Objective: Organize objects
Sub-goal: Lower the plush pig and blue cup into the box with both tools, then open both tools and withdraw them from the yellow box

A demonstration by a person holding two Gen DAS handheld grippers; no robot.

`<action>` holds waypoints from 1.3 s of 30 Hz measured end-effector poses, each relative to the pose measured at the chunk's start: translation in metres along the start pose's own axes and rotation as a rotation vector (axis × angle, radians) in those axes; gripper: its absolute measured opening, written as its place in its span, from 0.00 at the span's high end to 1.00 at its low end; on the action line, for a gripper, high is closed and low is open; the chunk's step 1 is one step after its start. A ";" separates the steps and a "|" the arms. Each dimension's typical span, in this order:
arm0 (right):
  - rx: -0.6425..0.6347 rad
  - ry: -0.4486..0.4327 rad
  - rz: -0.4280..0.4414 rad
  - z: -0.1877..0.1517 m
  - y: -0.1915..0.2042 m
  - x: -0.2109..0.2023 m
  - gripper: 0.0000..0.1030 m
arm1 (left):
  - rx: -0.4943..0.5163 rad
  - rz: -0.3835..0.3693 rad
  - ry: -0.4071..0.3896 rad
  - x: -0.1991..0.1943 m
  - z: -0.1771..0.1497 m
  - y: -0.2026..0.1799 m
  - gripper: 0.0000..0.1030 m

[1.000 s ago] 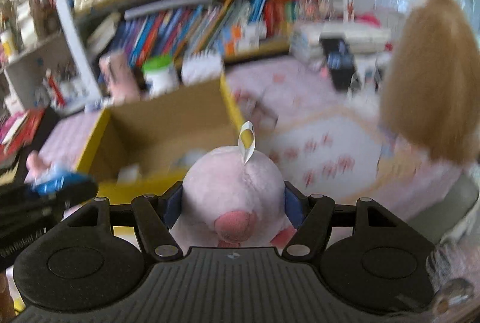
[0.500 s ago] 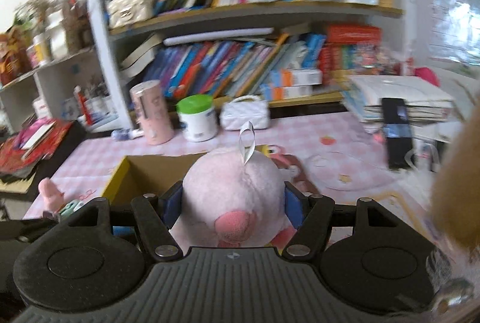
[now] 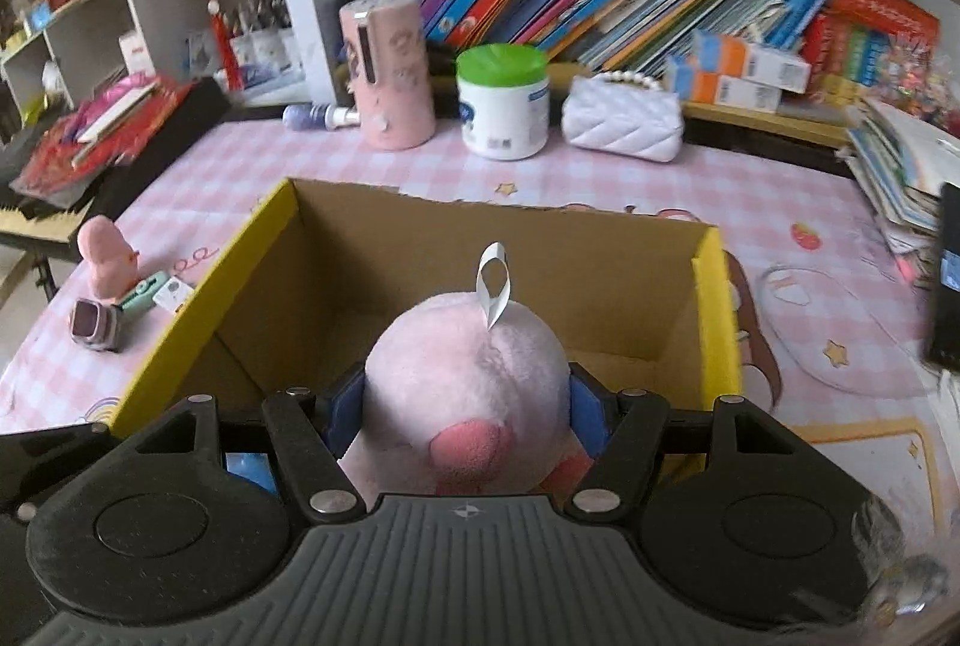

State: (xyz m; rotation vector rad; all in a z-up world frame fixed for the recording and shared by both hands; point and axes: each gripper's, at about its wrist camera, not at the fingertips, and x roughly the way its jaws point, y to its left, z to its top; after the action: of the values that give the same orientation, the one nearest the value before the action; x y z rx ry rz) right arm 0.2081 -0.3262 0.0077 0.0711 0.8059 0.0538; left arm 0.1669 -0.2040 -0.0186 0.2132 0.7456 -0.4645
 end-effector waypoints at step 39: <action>0.094 -0.305 -0.290 -0.084 0.023 -0.128 0.08 | -0.155 0.059 -0.165 -0.095 -0.046 0.042 0.14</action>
State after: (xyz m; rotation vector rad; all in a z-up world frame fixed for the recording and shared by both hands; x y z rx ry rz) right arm 0.0583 -0.3097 0.0432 0.0490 0.5072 -0.2642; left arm 0.0990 -0.1196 0.0150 0.0507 0.6087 -0.3620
